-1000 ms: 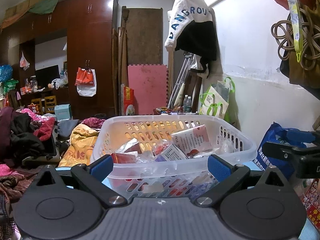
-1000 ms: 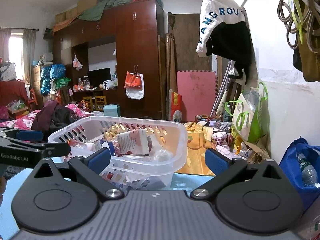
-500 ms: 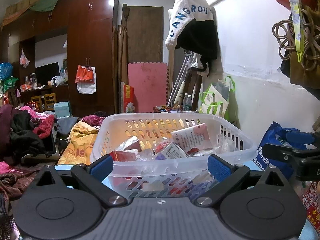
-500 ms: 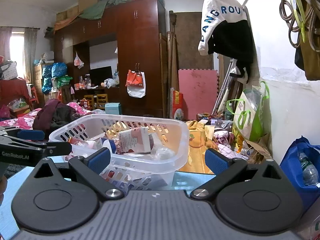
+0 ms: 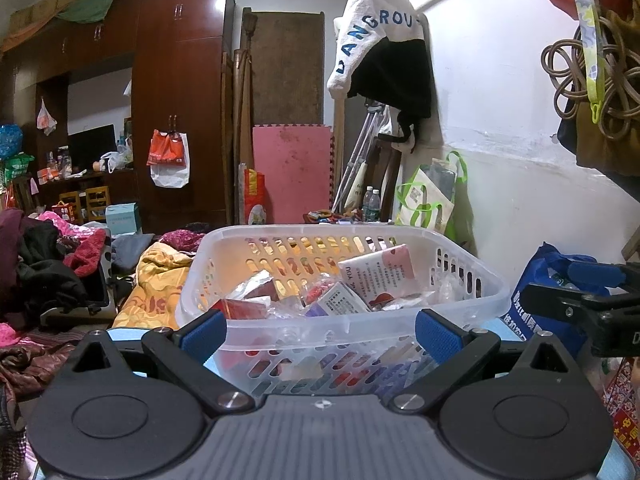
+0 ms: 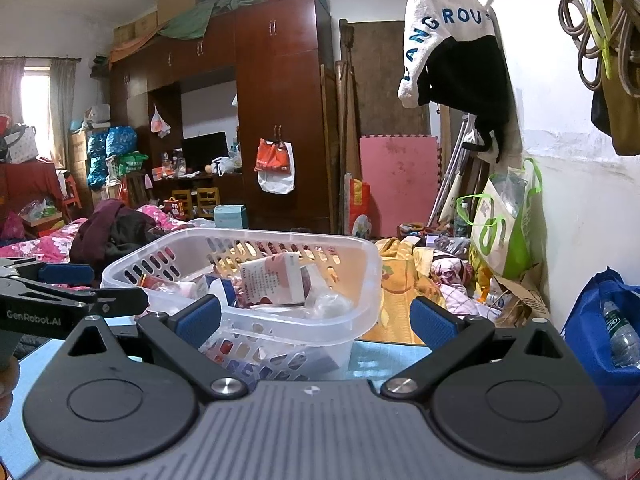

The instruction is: Organize objects

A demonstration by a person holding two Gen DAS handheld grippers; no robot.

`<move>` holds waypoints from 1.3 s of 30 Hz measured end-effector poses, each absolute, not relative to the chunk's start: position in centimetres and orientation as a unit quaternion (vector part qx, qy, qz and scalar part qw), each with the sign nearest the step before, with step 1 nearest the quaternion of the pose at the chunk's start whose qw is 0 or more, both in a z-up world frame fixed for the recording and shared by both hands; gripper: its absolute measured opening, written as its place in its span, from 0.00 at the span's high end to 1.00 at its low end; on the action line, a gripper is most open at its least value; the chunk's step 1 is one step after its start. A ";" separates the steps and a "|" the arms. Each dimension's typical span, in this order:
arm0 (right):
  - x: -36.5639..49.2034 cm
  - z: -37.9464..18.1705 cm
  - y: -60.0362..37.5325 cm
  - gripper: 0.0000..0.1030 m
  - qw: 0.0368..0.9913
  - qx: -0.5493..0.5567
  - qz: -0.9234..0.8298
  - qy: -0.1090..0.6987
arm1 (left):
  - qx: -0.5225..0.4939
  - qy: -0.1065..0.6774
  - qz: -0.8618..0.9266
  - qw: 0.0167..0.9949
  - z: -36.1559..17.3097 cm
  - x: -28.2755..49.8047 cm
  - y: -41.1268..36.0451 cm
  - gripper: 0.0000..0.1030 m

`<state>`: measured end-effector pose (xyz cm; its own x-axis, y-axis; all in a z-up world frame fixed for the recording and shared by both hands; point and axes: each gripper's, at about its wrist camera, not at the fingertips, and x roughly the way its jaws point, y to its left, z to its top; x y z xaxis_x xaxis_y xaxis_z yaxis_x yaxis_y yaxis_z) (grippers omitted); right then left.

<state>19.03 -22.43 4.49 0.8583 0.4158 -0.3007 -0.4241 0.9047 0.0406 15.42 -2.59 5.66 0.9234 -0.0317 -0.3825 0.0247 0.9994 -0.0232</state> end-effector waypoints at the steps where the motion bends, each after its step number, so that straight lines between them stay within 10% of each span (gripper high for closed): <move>1: 19.0 4.5 -22.5 0.00 0.964 -0.012 0.219 0.153 | -0.009 0.195 -0.015 0.981 5.7 15.4 -2.6 0.01; 39: 19.1 4.6 -22.8 0.00 0.962 -0.016 0.224 0.154 | -0.005 0.195 -0.019 0.981 5.4 15.3 -2.8 0.01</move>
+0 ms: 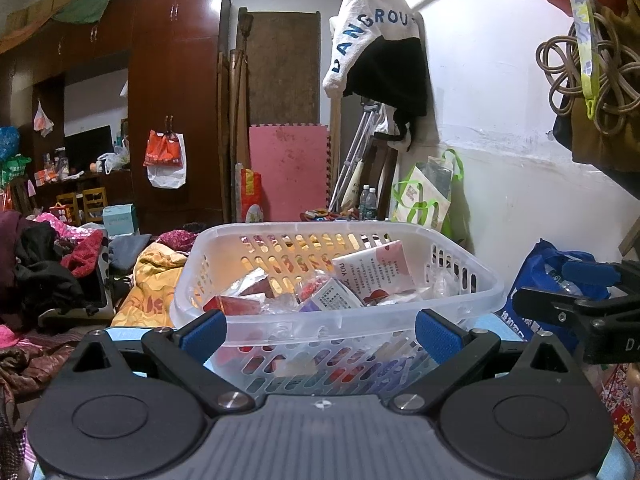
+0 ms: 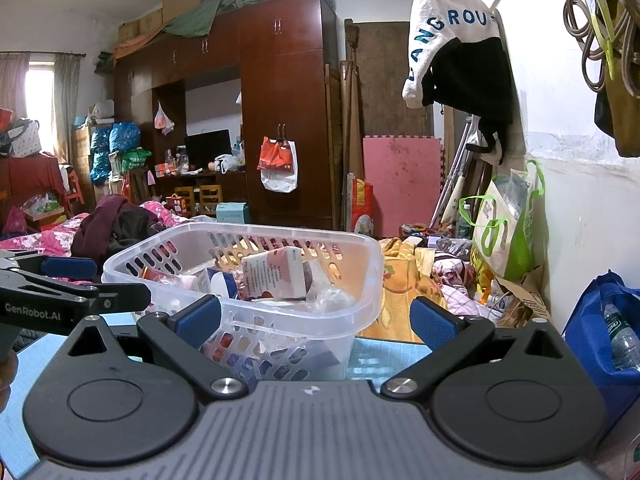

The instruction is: Organize objects

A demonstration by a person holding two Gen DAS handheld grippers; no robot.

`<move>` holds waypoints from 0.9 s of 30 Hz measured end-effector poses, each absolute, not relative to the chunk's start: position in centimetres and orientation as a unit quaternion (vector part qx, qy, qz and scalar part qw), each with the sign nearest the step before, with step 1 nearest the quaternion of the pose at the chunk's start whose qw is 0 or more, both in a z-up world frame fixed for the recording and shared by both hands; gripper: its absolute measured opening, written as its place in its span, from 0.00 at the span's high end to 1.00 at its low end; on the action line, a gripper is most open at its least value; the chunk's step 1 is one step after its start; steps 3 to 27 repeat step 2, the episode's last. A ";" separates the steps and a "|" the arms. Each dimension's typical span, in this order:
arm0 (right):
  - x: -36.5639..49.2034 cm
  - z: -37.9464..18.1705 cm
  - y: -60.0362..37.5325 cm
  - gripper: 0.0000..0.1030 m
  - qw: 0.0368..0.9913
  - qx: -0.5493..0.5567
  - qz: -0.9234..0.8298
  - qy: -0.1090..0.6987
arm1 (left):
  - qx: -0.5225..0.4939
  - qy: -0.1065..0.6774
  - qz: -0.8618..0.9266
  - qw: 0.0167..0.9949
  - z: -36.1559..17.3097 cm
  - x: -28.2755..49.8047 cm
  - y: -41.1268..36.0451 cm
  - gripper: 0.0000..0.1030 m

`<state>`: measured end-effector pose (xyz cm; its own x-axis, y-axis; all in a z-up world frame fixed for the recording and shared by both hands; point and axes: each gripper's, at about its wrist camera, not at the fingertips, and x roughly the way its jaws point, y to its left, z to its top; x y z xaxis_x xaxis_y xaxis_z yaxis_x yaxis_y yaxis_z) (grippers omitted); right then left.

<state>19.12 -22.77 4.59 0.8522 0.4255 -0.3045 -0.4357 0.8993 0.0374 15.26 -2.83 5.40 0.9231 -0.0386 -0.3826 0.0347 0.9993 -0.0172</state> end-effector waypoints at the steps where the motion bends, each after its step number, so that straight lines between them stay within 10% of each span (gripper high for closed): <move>1: 19.1 4.6 -22.7 0.00 0.962 -0.017 0.224 0.155 | -0.005 0.195 -0.020 0.981 5.4 15.3 -2.9 0.01; 27: 19.1 4.6 -22.7 0.00 0.962 -0.016 0.224 0.155 | -0.006 0.195 -0.021 0.981 5.4 15.3 -2.9 0.01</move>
